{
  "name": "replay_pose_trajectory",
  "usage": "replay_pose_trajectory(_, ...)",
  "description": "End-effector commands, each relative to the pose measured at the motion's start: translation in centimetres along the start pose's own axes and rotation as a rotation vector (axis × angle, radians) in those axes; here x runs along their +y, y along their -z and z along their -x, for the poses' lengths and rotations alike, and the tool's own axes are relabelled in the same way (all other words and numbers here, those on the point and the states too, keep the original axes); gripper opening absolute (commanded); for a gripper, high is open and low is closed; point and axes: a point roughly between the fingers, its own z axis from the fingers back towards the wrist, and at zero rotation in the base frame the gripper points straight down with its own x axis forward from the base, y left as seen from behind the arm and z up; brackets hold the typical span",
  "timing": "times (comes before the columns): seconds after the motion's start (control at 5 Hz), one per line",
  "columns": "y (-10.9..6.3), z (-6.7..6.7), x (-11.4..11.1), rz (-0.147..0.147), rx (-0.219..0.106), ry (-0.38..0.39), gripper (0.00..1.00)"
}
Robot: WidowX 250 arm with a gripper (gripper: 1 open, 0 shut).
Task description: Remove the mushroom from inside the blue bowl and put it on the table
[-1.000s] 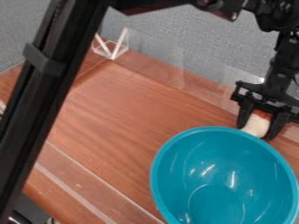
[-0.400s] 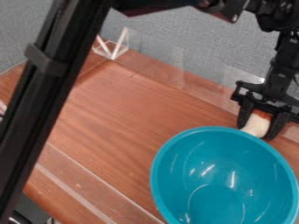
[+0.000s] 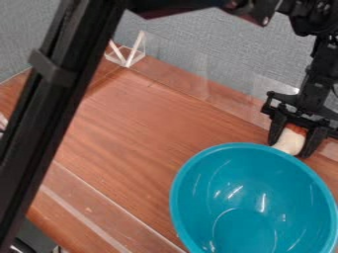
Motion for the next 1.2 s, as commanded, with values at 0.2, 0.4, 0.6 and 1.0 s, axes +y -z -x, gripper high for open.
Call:
replay_pose_trajectory(0.2, -1.0, -1.6, 4.8, -0.010, -0.036, -0.107, 0.00)
replay_pose_trajectory(0.4, -2.1, -1.2, 7.0, 0.004, -0.059, -0.136, 0.00)
replay_pose_trajectory(0.6, -3.4, -0.5, 8.5, 0.032, -0.097, -0.147, 0.00)
replay_pose_trajectory(1.0, -4.8, 0.2, 8.4, 0.054, -0.124, -0.106, 0.00)
